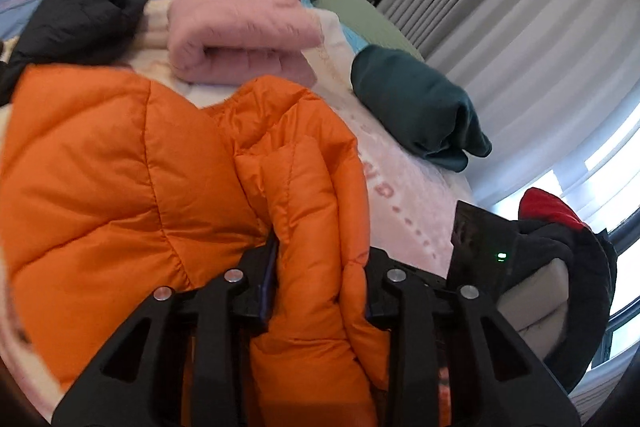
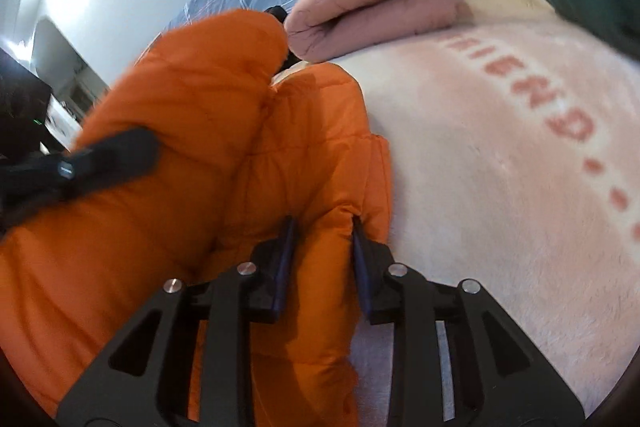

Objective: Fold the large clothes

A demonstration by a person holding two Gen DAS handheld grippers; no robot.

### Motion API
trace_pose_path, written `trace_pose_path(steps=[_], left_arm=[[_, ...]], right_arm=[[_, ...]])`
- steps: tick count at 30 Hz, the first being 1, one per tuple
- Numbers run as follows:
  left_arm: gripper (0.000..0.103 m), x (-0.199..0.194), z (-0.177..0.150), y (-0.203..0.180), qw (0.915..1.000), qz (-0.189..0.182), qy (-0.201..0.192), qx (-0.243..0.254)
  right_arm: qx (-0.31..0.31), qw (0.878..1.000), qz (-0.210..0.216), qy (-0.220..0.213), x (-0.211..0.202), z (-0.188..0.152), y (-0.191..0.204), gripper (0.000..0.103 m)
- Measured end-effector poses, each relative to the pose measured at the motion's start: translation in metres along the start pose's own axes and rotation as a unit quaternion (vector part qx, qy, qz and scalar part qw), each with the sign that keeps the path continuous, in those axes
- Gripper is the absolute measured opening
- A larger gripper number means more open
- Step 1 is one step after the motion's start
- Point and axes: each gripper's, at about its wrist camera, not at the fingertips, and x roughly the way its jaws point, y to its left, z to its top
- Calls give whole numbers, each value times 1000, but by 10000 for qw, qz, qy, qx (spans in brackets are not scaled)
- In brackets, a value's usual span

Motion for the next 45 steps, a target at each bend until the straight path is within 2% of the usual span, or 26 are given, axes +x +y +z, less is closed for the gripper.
trace_pose_path(steps=[3, 4, 5, 8, 10, 13, 15, 16, 17, 19, 20, 21, 23, 25, 26, 28, 30, 32, 35, 36, 37, 38, 39, 41, 43, 45], left_arm=[[33, 10, 0, 2, 9998, -161, -55, 31], [34, 10, 0, 3, 9998, -198, -67, 46], [35, 10, 0, 3, 9997, -236, -71, 63], [38, 11, -3, -1, 9995, -304, -78, 99], [39, 14, -4, -5, 9994, -303, -65, 140], [42, 17, -6, -9, 9994, -280, -46, 214], [45, 18, -7, -12, 9992, -313, -51, 236], [46, 19, -7, -12, 9991, -345, -60, 243], [48, 18, -8, -12, 9989, -381, -76, 251], [49, 17, -9, -13, 9985, -474, -118, 252], [51, 16, -9, -13, 9982, -540, -140, 241], [52, 15, -8, -12, 9973, -682, -180, 217], [53, 10, -9, -12, 9956, -891, -229, 196], [53, 0, -8, -9, 9939, -1043, -309, 174], [53, -9, -6, -7, 9924, -1165, -373, 128], [53, -28, -1, -3, 9903, -1269, -563, 116], [53, -45, 3, -1, 9911, -1058, -774, 239], [52, -56, 4, 4, 9932, -648, -883, 395], [44, -41, -2, 13, 9961, -455, -614, 448], [43, -32, -4, 14, 9970, -297, -496, 522], [43, -18, -10, 12, 9968, 15, -367, 707], [43, -5, -16, 8, 9942, 320, -305, 978], [43, 2, -20, 5, 9915, 487, -301, 1170], [43, 11, -25, -2, 9862, 771, -255, 1444], [43, 14, -24, -3, 9842, 929, -168, 1496], [43, 16, -25, -3, 9822, 1035, -132, 1563]], right_arm=[[25, 9999, -52, -93, -13, -1, -8, 30], [-20, 9997, -152, -163, -21, -2, -7, 37], [-90, 9991, -297, -289, -32, -4, -8, 40], [-257, 9967, -489, -601, -67, -14, 1, 40], [-519, 9941, -347, -889, -100, -29, 19, 40], [-1066, 9871, 57, -1195, -139, -58, 58, 61], [-1502, 9785, 288, -1381, -155, -78, 87, 64], [-1668, 9748, 345, -1444, -159, -82, 97, 71], [-1863, 9701, 367, -1510, -162, -88, 110, 79], [-2179, 9645, 119, -1485, -155, -97, 130, 80], [-2277, 9638, -85, -1384, -146, -99, 136, 79], [-2283, 9644, -499, -1236, -128, -99, 137, 76], [-2022, 9702, -888, -998, -108, -95, 129, 25], [-1165, 9878, -683, -771, -101, -89, 97, 14], [-683, 9939, -453, -742, -104, -88, 79, 13], [-251, 9962, -284, -787, -110, -90, 58, 12], [40, 9969, -255, -739, -110, -93, 42, 12], [208, 9978, -207, -589, -103, -97, 32, 14], [149, 9986, -205, -465, -96, -103, 32, 18], [92, 9988, -207, -444, -93, -103, 32, 20], [60, 9988, -217, -441, -92, -102, 33, 22], [37, 9988, -204, -448, -93, -102, 34, 31], [40, 9985, -283, -468, -95, -101, 32, 37], [35, 9970, -490, -601, -104, -97, 31, 57], [-30, 9948, -573, -836, -118, -91, 32, 57], [-166, 9920, -449, -1166, -135, -86, 43, 51]])
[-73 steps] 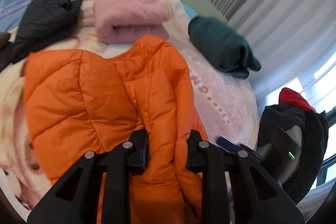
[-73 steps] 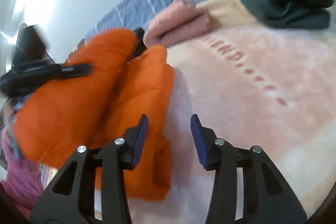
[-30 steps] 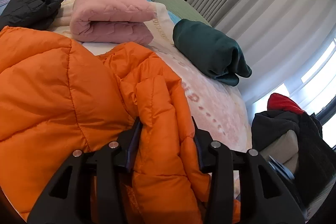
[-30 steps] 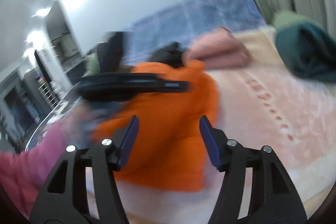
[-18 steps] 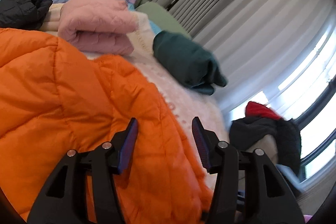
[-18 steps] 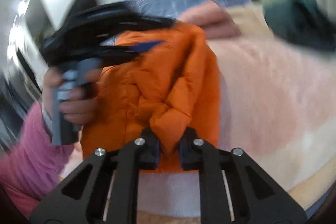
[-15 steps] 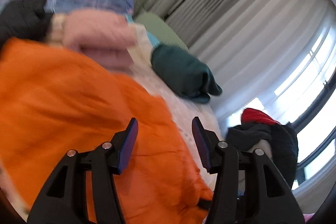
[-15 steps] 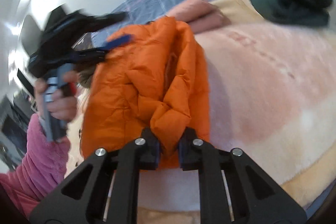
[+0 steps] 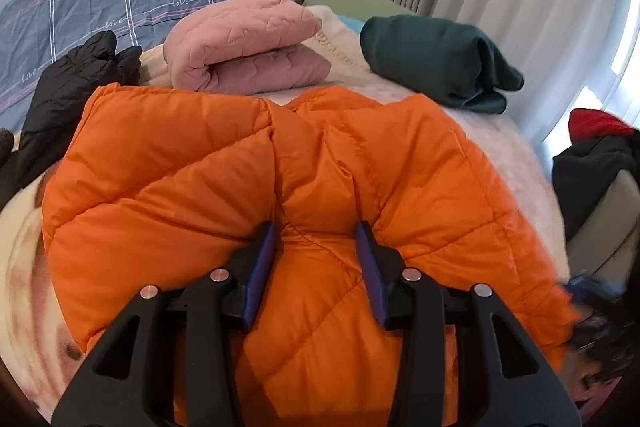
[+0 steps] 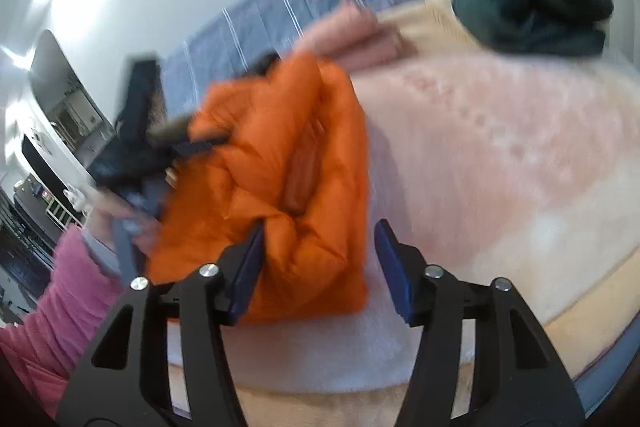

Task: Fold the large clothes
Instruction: 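Release the hem and press the folded jacket flat with both grippers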

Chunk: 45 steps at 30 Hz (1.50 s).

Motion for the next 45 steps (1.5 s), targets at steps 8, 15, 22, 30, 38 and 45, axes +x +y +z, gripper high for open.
trace_pose_path(steps=[8, 15, 22, 30, 38, 45], left_arm=[[45, 5, -4, -4, 9997, 188, 2, 165], [48, 11, -7, -14, 9988, 342, -78, 334], [49, 10, -10, -15, 9980, 429, -202, 430], [49, -9, 17, -48, 9955, -122, -333, 884], [67, 70, 37, -39, 9900, 691, 576, 1088], [68, 72, 24, -29, 9920, 674, 469, 959]], right_arm=[[-926, 9951, 310, -174, 23, 6, 44, 16], [-240, 9921, -1029, 673, 92, -10, 12, 12], [-608, 9871, -1305, 695, 97, -20, 26, 13], [-488, 9908, -947, 839, 97, -15, 16, 15], [-369, 9931, -739, 837, 99, -8, 6, 15], [-496, 9924, -744, 846, 101, -8, 8, 15]])
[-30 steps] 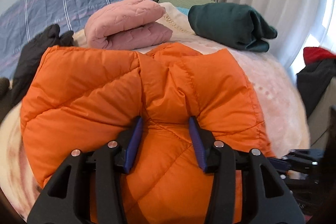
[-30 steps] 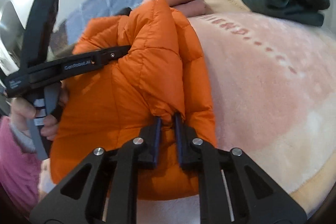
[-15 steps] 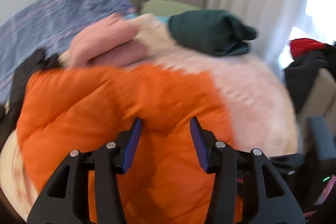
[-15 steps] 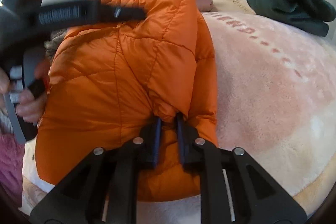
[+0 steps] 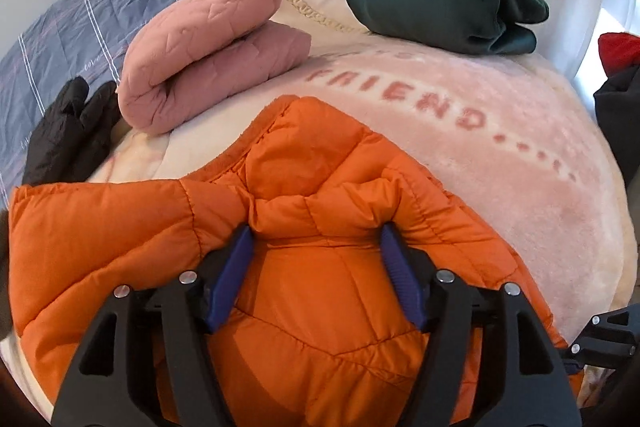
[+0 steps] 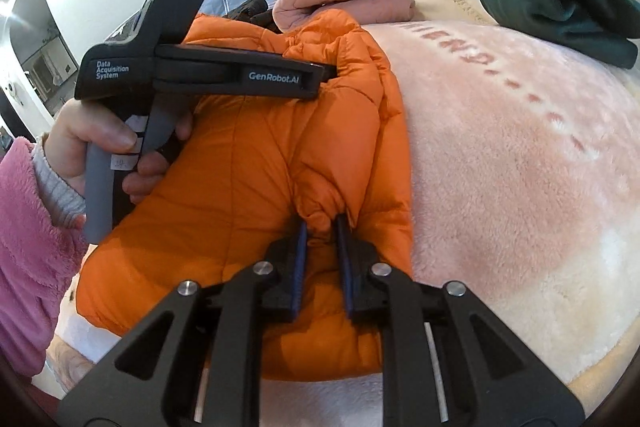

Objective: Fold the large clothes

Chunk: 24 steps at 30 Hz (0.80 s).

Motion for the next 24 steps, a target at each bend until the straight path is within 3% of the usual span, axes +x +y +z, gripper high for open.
trace_pose_path(steps=[14, 20, 21, 24], left_arm=[[67, 0, 0, 2, 9998, -161, -34, -58], [67, -37, 1, 14, 9989, -284, -334, -135], [66, -47, 0, 21, 9985, -270, -448, -165], [61, -74, -1, 50, 9972, 219, -665, -242]], right_arm=[[-157, 9996, -210, -39, 0, -5, 7, 16], [-228, 9995, -222, -22, -1, -6, 9, 16], [-220, 9995, -214, -30, -2, -6, 9, 16], [-182, 9997, -160, -21, -2, -5, 7, 16]])
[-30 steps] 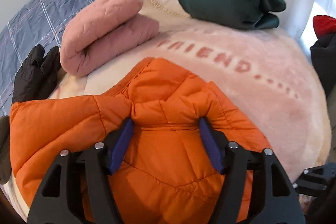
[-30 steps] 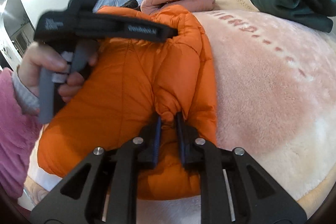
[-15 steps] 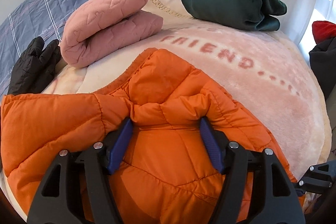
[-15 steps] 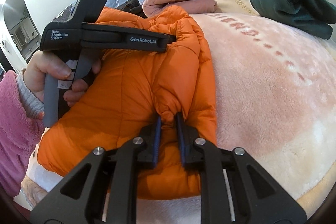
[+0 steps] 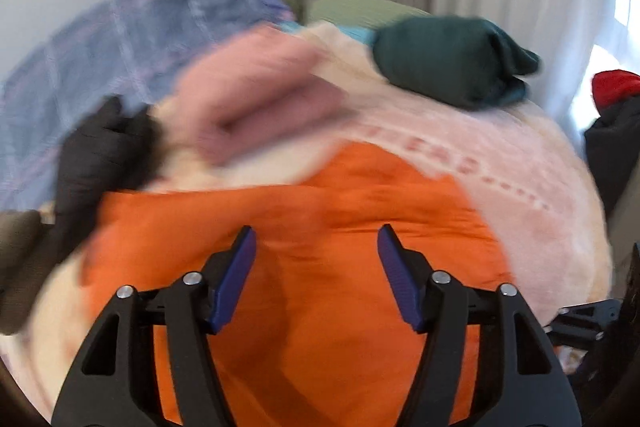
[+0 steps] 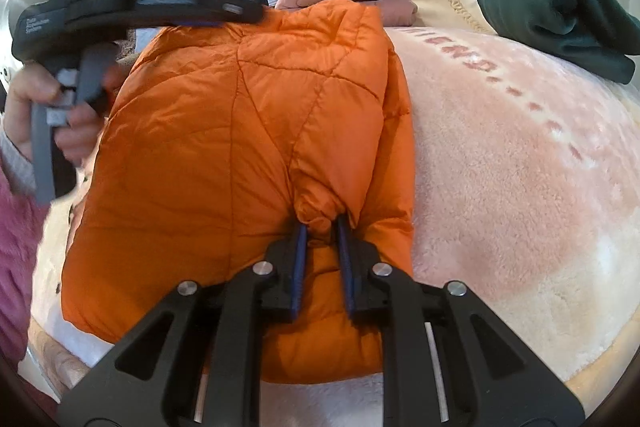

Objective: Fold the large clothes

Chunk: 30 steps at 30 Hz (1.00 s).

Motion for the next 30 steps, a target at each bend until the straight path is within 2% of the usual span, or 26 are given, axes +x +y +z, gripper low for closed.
trace_pose_path(steps=[1, 2, 3, 5, 7, 14, 18, 22, 23, 27, 30], left_arm=[[59, -1, 0, 16, 9998, 193, 66, -87], [49, 3, -3, 29, 9991, 309, 195, -201], [44, 11, -7, 41, 9982, 352, 353, -322], [45, 40, -26, 55, 9969, 398, 592, -344], [45, 59, -40, 51, 9959, 631, 583, -274], [44, 65, -36, 51, 9954, 665, 639, -258], [43, 43, -37, 48, 9959, 724, 468, -265], [45, -17, -43, 40, 9984, 428, 9, -376], [48, -30, -48, 38, 9984, 406, -94, -379], [62, -89, -85, 19, 9976, 418, -455, -323], [69, -122, -124, -5, 9979, 437, -478, -64]], right_arm=[[4, 10000, 14, 2, 0, 0, -1, 16], [0, 10000, 26, -6, 0, 0, 0, 16], [-15, 10000, 47, -23, 0, 0, 0, 16], [-38, 9999, 108, -58, 1, 2, 1, 16], [-15, 9999, 132, -65, 3, 3, 2, 16], [-47, 10000, 58, -35, 4, 3, 4, 16], [-116, 9999, -16, -13, 3, 3, 7, 16], [-59, 10000, 33, 18, 3, 3, 5, 16], [-47, 10000, 46, 21, 3, 3, 4, 16], [11, 9999, 117, 26, 4, 4, 3, 16], [65, 9998, 193, 36, 4, 5, 0, 16]])
